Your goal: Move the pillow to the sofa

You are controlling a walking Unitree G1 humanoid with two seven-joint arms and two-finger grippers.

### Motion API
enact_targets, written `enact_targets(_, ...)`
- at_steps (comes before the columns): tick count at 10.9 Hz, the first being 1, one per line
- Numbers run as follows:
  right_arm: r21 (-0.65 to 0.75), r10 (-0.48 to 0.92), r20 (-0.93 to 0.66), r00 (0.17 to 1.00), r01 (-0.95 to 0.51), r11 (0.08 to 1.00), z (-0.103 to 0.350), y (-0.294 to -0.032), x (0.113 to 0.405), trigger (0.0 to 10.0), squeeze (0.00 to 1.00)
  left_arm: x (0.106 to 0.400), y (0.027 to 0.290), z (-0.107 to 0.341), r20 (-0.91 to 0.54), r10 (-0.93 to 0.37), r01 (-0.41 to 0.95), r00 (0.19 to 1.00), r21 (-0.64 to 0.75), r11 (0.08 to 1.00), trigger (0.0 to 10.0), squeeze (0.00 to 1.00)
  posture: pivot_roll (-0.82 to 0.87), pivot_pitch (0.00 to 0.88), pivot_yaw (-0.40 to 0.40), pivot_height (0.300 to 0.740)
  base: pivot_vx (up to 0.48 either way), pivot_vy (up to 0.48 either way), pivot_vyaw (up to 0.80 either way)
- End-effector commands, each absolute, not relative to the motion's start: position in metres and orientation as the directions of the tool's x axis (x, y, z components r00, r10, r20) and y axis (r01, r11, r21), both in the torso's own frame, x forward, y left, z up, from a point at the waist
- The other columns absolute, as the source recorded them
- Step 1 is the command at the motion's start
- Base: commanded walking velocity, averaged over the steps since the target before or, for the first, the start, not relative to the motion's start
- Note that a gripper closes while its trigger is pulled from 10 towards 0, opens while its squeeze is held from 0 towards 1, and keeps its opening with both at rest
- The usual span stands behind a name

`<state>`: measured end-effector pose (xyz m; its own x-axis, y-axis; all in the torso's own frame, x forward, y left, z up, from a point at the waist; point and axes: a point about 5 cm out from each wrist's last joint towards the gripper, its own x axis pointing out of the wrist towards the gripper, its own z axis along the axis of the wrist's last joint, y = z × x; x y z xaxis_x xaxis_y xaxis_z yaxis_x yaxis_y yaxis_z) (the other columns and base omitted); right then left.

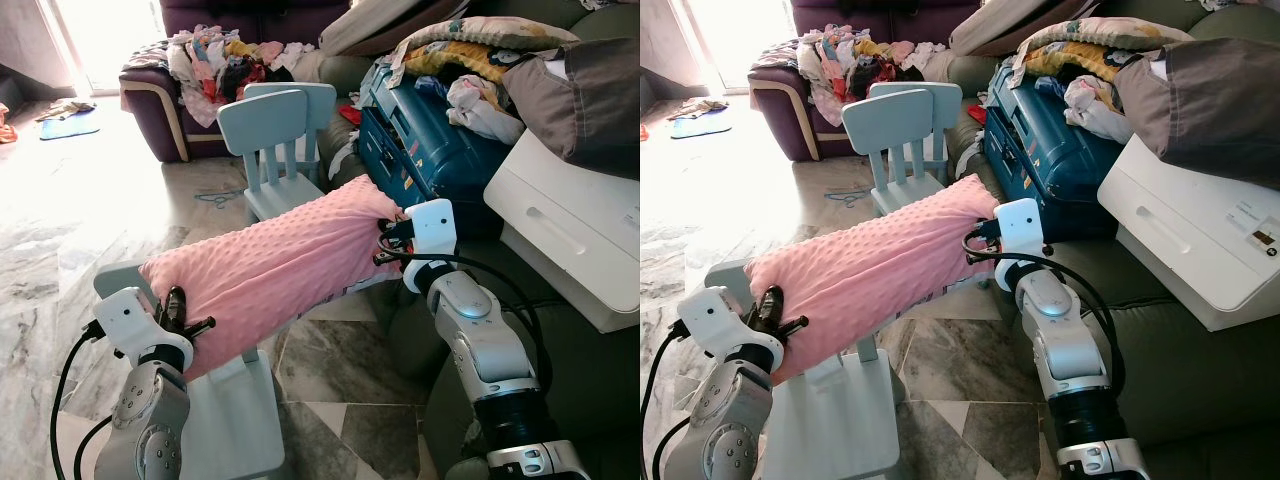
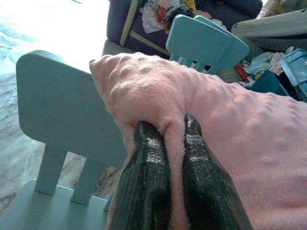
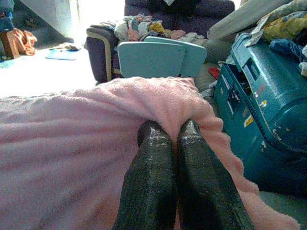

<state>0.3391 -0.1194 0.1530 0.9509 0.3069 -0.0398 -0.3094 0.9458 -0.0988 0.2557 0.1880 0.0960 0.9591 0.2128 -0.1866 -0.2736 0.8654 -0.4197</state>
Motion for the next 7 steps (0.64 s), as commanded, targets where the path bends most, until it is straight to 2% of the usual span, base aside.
enact_targets(1,-0.100,0.302,0.001,0.953,-0.301,0.948,0.1628,-0.1225,0.3402,10.0,0.00,0.2564,0.1884,0.0985,-0.180,0.223,-0.281,0.958,-0.431,0.858,10.0,0.00,-0.20,0.000,0.012,0.740,0.000,0.000,0.00)
enact_targets(2,-0.092,0.302,0.001,0.953,-0.301,0.949,0.1629,-0.1225,0.3401,10.0,0.00,0.2562,0.1887,0.0988,-0.179,0.223,-0.280,0.958,-0.431,0.858,10.0,0.00,-0.20,0.000,0.013,0.740,0.000,0.000,0.00)
enact_targets(7,-0.076,0.299,-0.018,0.954,-0.299,0.951,0.1609,-0.1225,0.3411,10.0,0.00,0.2562,0.1895,0.0988,-0.180,0.220,-0.278,0.959,-0.436,0.856,10.0,0.00,-0.20,0.000,0.015,0.740,0.000,0.000,-0.77)
